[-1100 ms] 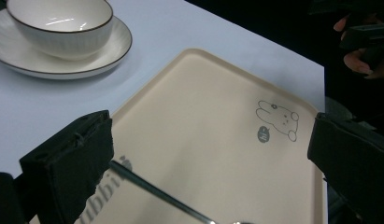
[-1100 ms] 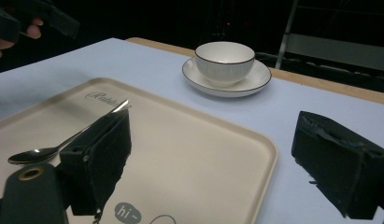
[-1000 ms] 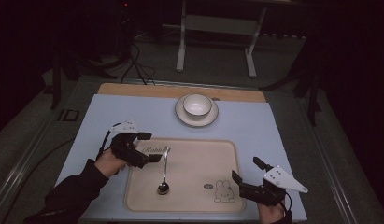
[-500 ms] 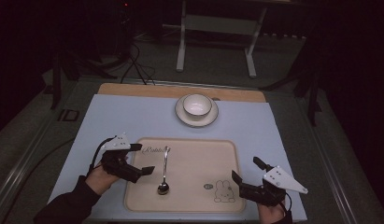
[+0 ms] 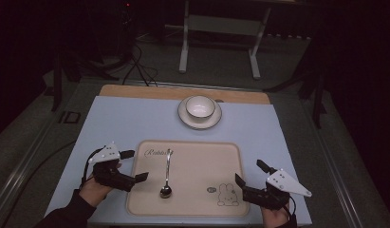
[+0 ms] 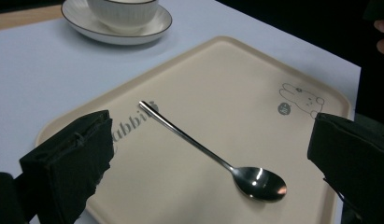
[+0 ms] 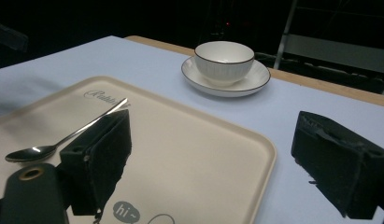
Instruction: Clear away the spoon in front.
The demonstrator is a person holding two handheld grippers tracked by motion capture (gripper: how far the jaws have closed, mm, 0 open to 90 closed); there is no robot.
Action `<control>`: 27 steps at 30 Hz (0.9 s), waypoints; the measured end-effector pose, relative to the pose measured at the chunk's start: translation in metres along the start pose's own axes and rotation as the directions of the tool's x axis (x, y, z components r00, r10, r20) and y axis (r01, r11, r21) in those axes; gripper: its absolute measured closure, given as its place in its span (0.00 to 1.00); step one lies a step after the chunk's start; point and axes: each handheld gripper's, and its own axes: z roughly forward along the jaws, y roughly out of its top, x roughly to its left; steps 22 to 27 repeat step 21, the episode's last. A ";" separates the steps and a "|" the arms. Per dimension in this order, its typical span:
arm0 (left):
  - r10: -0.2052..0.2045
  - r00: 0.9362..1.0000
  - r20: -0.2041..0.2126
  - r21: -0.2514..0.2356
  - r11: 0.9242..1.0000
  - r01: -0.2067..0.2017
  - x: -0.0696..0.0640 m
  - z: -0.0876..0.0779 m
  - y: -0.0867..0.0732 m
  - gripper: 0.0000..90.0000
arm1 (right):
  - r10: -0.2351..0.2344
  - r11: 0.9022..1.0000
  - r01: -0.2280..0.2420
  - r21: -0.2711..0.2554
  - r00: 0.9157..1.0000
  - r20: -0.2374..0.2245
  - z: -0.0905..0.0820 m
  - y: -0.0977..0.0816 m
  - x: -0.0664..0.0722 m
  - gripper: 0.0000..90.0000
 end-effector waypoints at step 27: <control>-0.069 0.995 -0.067 -0.049 0.997 0.066 0.011 0.007 -0.016 0.01 | 0.017 1.000 -0.017 0.012 1.000 -0.019 0.002 -0.002 -0.003 0.14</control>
